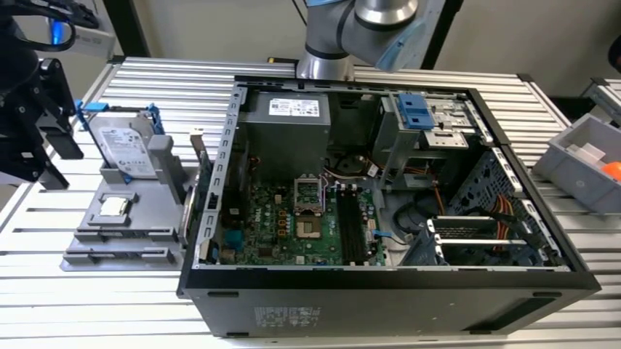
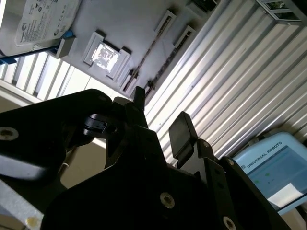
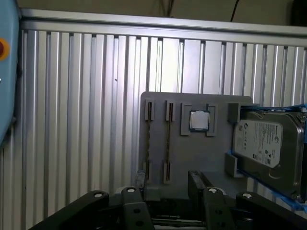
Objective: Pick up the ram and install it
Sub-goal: 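Pick up the ram and move it above insertion slot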
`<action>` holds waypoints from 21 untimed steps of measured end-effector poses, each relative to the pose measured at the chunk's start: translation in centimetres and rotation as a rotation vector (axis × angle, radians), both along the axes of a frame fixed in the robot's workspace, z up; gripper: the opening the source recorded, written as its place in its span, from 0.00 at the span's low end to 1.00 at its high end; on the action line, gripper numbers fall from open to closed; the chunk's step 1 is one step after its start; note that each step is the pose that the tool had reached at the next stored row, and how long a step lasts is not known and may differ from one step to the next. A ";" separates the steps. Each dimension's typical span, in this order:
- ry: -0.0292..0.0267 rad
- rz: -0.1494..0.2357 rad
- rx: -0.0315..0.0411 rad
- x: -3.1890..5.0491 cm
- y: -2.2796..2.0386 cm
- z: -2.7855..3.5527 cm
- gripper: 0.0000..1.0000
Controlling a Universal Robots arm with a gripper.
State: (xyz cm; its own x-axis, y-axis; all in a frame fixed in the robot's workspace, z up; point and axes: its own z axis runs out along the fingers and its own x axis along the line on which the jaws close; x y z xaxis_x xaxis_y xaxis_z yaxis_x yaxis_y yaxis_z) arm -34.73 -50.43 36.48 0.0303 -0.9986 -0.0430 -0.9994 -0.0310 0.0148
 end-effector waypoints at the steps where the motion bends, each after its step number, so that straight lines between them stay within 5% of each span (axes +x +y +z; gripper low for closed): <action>1: 0.0000 0.000 -0.0001 0.00 0.00 -0.08 1.00; 21: 0.0000 0.000 -0.0005 0.00 0.00 -1.53 1.00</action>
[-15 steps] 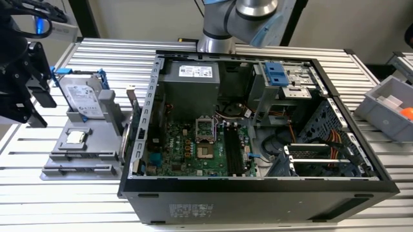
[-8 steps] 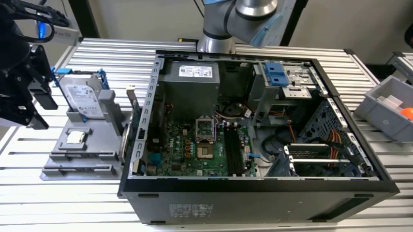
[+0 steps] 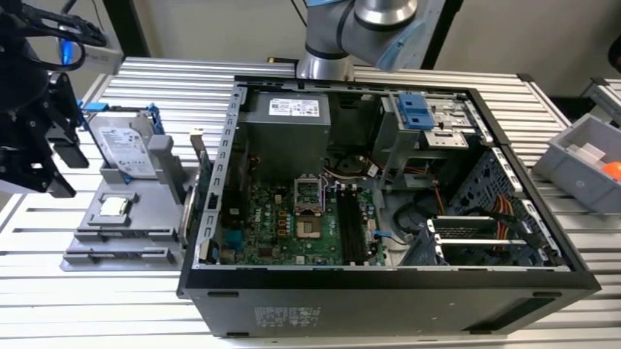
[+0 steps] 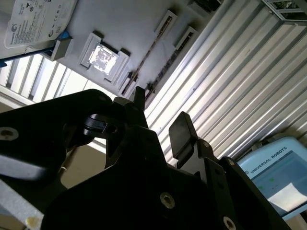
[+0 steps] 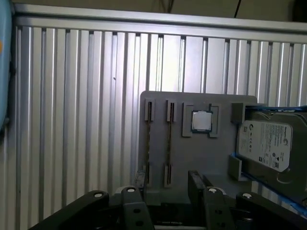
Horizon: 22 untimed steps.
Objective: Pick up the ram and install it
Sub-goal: 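Pick up the ram and move it above insertion slot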
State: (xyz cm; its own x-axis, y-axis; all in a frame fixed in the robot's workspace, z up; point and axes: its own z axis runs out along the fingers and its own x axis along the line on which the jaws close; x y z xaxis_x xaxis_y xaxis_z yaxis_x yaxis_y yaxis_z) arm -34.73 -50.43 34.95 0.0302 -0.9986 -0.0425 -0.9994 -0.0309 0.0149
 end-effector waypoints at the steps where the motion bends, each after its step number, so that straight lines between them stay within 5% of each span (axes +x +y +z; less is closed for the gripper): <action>1: 0.0001 0.000 0.0000 0.00 0.00 -0.06 1.00; 22: 0.0009 0.000 0.0001 0.00 0.00 -1.26 1.00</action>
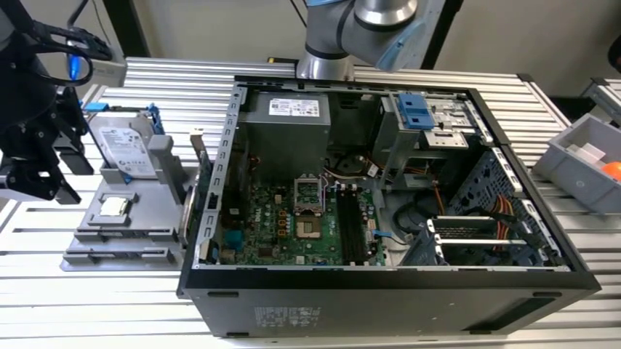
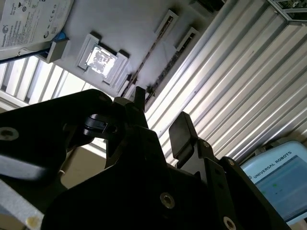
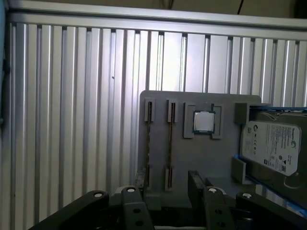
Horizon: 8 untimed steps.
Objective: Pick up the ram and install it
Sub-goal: 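Pick up the ram and move it above insertion slot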
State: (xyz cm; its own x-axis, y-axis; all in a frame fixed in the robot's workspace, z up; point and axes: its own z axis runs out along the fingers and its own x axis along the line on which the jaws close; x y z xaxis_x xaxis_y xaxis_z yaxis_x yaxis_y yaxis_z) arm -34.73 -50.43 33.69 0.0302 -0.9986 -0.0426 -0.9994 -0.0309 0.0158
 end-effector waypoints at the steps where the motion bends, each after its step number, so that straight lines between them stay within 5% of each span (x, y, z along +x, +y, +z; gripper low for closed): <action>1: 0.0001 0.000 -0.0001 0.00 0.00 -0.03 1.00; 8: 0.0037 0.000 0.0000 0.00 0.01 -0.51 1.00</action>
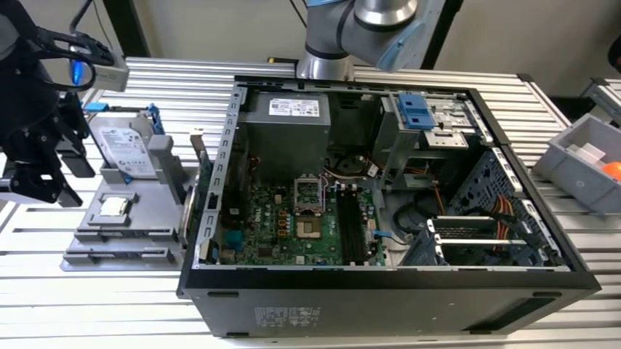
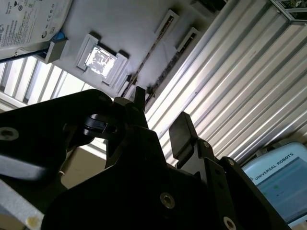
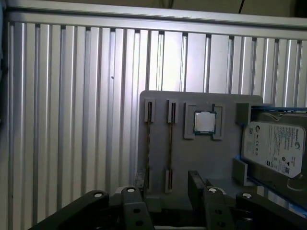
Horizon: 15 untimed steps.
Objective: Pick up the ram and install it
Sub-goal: 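Pick up the ram and move it above insertion slot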
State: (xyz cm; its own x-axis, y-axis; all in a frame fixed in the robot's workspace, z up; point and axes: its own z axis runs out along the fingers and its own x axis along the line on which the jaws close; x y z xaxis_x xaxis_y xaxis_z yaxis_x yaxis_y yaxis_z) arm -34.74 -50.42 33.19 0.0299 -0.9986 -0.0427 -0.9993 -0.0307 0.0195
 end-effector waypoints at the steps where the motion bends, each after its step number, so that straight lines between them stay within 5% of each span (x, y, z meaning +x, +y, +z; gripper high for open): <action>1: 0.0027 0.000 0.0000 0.00 0.00 -0.09 1.00; 7: 0.0140 0.000 -0.0013 0.01 0.02 -0.74 1.00; 15: 0.0149 0.000 -0.0014 0.04 0.02 -1.52 1.00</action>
